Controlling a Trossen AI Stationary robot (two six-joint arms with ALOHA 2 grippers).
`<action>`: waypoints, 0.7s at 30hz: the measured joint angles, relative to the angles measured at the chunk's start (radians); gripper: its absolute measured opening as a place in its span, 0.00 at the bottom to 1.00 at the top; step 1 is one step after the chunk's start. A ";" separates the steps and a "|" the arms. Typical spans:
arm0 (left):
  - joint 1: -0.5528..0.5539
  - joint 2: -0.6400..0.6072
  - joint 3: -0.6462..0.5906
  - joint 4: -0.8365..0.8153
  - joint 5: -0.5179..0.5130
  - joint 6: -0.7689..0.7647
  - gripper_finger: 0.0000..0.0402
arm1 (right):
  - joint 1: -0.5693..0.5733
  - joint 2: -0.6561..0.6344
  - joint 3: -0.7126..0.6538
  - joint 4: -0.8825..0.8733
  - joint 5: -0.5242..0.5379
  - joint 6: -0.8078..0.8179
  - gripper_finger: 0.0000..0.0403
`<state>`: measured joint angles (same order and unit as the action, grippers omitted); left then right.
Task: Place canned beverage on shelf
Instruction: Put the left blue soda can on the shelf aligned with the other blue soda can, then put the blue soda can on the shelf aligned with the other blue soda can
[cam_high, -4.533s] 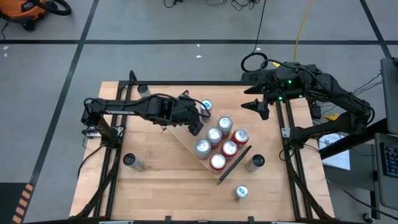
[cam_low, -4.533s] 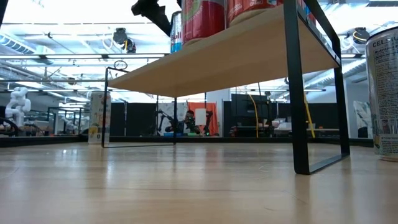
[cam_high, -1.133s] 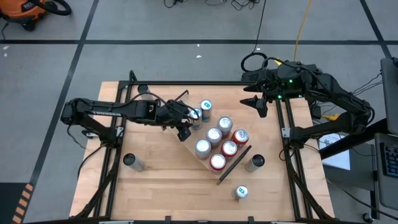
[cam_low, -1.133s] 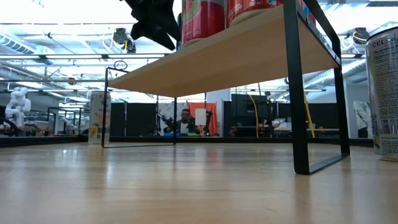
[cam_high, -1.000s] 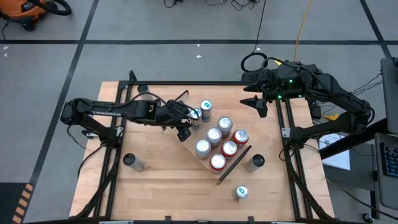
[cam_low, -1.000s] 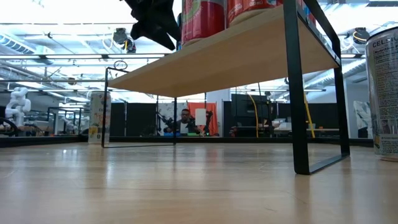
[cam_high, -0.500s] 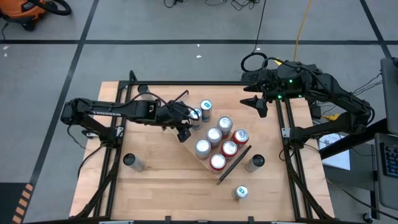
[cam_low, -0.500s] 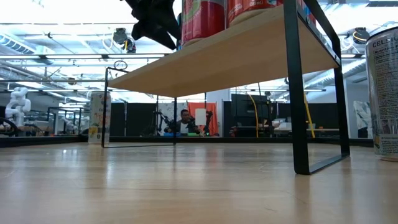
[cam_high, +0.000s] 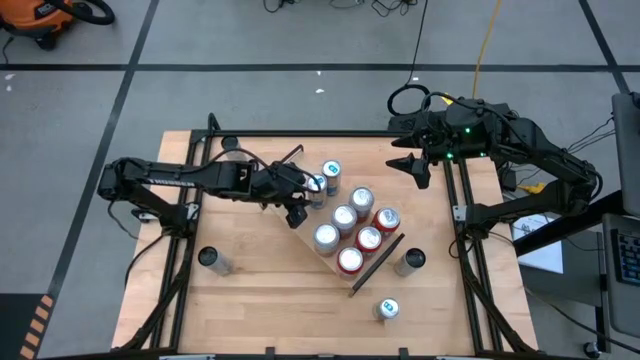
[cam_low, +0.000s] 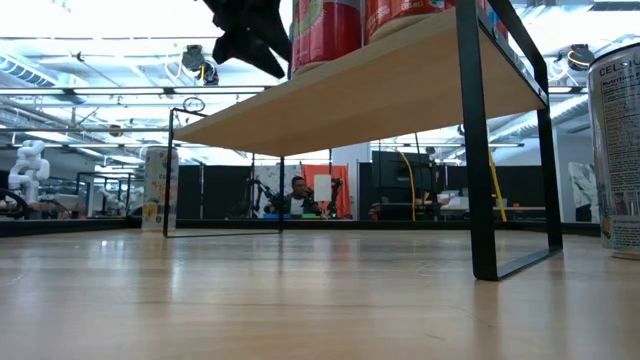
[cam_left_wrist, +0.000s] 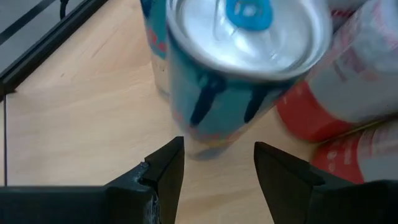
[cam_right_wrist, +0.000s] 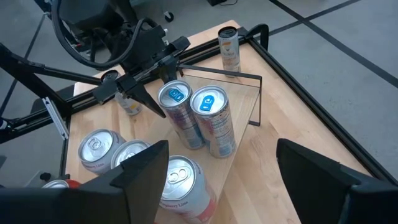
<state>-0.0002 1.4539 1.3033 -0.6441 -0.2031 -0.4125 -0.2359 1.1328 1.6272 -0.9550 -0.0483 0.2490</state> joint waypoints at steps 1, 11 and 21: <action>0.000 0.000 0.000 -0.010 0.000 -0.001 0.48 | 0.000 0.000 0.000 0.000 0.000 0.000 0.68; -0.021 -0.049 0.000 -0.084 0.039 -0.086 0.48 | 0.002 -0.001 0.000 -0.002 -0.089 0.098 0.68; -0.143 -0.114 0.000 -0.083 0.028 -0.160 0.48 | 0.210 -0.014 0.000 -0.008 -0.188 0.240 0.68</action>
<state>-0.1427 1.3399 1.3029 -0.7270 -0.1752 -0.5722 -0.0264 1.1187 1.6272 -0.9629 -0.2360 0.4888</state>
